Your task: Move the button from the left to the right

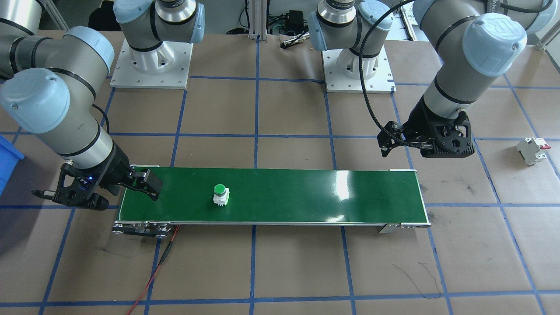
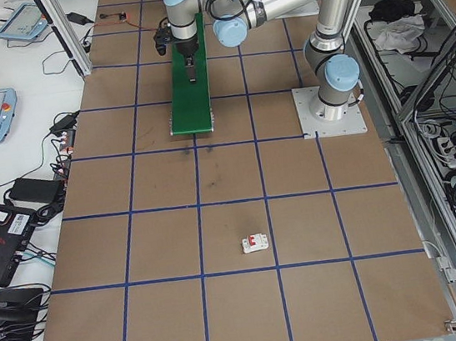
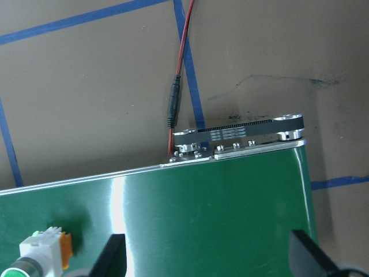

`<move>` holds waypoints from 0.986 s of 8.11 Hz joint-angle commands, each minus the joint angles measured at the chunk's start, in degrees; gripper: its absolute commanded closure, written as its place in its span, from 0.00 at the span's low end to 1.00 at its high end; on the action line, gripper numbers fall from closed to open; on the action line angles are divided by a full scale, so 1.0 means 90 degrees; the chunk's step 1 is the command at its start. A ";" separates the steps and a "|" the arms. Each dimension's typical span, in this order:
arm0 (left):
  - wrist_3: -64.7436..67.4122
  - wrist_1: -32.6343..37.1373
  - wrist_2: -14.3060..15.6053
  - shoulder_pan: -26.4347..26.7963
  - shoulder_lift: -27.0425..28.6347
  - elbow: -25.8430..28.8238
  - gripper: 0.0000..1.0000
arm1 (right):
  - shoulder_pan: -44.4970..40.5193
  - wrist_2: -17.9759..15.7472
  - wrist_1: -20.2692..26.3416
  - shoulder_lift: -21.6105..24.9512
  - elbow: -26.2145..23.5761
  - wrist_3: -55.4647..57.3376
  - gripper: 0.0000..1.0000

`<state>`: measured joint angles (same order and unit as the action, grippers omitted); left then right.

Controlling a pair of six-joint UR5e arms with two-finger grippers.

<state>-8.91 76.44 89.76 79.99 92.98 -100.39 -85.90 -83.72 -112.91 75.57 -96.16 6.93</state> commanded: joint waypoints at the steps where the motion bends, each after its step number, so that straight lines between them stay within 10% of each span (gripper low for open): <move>1: -0.0006 0.0071 -0.0285 0.0028 -0.0203 -0.0027 0.00 | -0.0443 0.0025 -0.0159 0.0012 -0.0018 0.0752 0.00; 8: -0.0016 0.0198 -0.0315 0.0028 -0.0195 -0.0037 0.00 | -0.0543 0.0096 -0.0170 -0.0592 -0.0135 0.0696 0.03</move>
<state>-8.96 78.34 87.01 80.18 90.61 -100.69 -90.77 -81.15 -114.48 72.23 -96.50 14.03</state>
